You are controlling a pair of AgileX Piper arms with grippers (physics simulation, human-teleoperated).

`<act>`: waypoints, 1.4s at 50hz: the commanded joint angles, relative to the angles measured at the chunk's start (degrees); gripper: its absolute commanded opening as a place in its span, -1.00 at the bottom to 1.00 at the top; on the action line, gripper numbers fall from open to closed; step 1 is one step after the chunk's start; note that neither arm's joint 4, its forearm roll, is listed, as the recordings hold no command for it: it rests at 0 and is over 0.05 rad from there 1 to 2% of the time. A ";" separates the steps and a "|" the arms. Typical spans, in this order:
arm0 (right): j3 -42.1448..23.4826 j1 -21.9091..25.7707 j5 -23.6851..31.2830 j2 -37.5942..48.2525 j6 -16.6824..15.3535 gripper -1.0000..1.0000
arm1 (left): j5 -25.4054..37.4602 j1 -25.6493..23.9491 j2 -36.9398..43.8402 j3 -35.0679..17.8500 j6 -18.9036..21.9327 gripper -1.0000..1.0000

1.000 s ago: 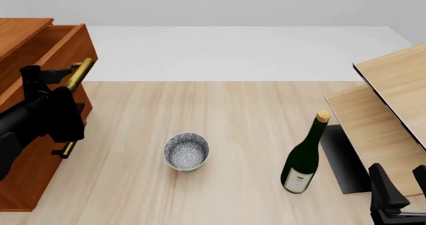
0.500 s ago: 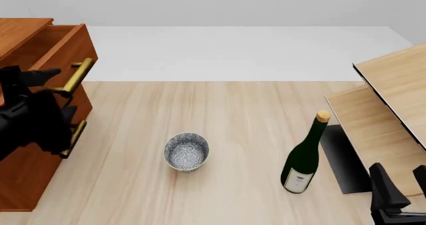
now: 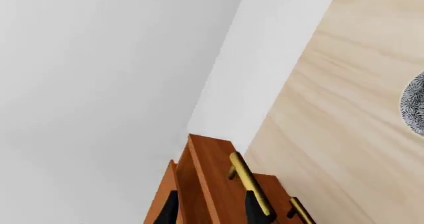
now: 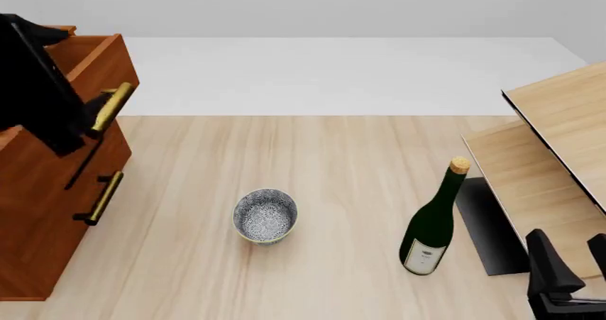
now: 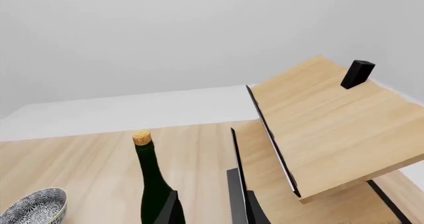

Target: Close the bottom drawer of the cabinet and open the top drawer.

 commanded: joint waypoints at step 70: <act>0.09 0.61 1.08 -0.99 -0.25 1.00 | 25.80 10.02 19.50 -27.09 -58.85 1.00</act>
